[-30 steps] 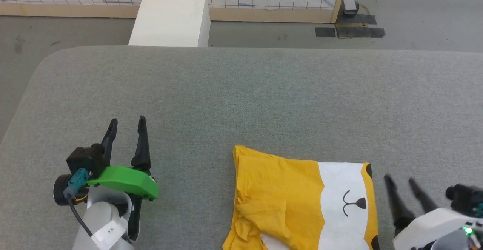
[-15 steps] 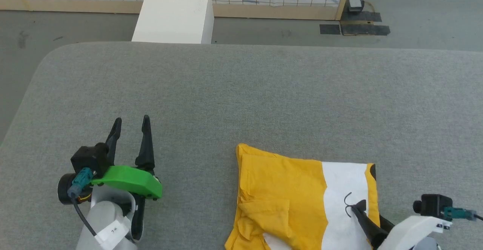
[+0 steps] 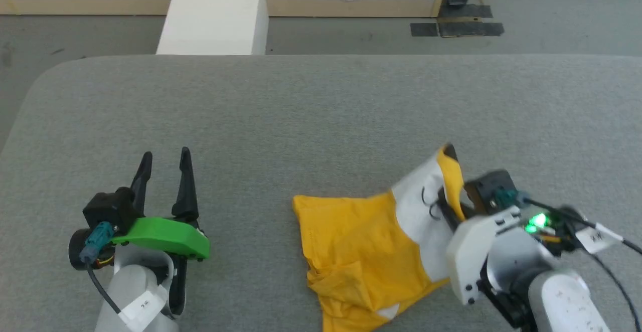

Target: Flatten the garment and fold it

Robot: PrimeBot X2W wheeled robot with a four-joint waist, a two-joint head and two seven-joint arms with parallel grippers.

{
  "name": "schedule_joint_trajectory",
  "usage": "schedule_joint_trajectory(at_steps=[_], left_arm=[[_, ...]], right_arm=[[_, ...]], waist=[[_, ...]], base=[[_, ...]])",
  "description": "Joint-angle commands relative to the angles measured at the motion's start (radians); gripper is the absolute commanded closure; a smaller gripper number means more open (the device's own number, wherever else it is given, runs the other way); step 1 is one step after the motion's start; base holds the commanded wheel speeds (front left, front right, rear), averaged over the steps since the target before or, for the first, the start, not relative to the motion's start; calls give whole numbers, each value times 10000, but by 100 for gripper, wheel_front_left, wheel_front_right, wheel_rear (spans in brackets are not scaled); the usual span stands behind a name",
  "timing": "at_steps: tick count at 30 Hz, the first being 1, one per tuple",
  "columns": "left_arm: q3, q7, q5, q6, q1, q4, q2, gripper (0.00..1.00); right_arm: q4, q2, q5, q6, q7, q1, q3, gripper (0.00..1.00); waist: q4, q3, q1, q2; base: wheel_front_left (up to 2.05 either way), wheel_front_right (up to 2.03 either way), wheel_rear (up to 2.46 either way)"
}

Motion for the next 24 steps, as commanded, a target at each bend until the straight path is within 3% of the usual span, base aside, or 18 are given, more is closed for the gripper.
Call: schedule_joint_trajectory(at_steps=[1, 3, 4, 15, 19, 24], left_arm=[[61, -38, 22, -14, -77, -87, -33, 0], [137, -38, 19, -11, -96, -164, -21, 0], [258, -38, 28, -8, -157, -311, 36, 0], [168, -38, 310, -23, -741, -1199, 409, 0], [129, 31, 378, 0, -949, -1509, 619, 0], [16, 433, 517, 7, -1205, -2101, 932, 0]], right_arm=[[-188, -340, -233, -21, 190, -433, 259, 100], [-332, -824, -437, -21, 472, -949, 657, 100], [-408, -1579, -472, -21, 666, -1759, 1025, 100], [1116, -4145, -89, -21, 615, -4108, 625, 100], [2149, -4616, -340, -21, -4, -4743, 345, 100], [3384, -4588, -835, -21, -927, -5361, -584, 100]], waist=[[-356, 206, 0, 0], [-630, 341, 0, 0], [-1100, 617, 0, 0], [-3069, 2215, 0, 0], [-3714, 2830, 0, 0], [-4179, 3603, 0, 0]], base=[[0, 0, 0], [0, 0, 0], [0, 0, 0], [0, 0, 0], [0, 0, 0], [0, 0, 0]])
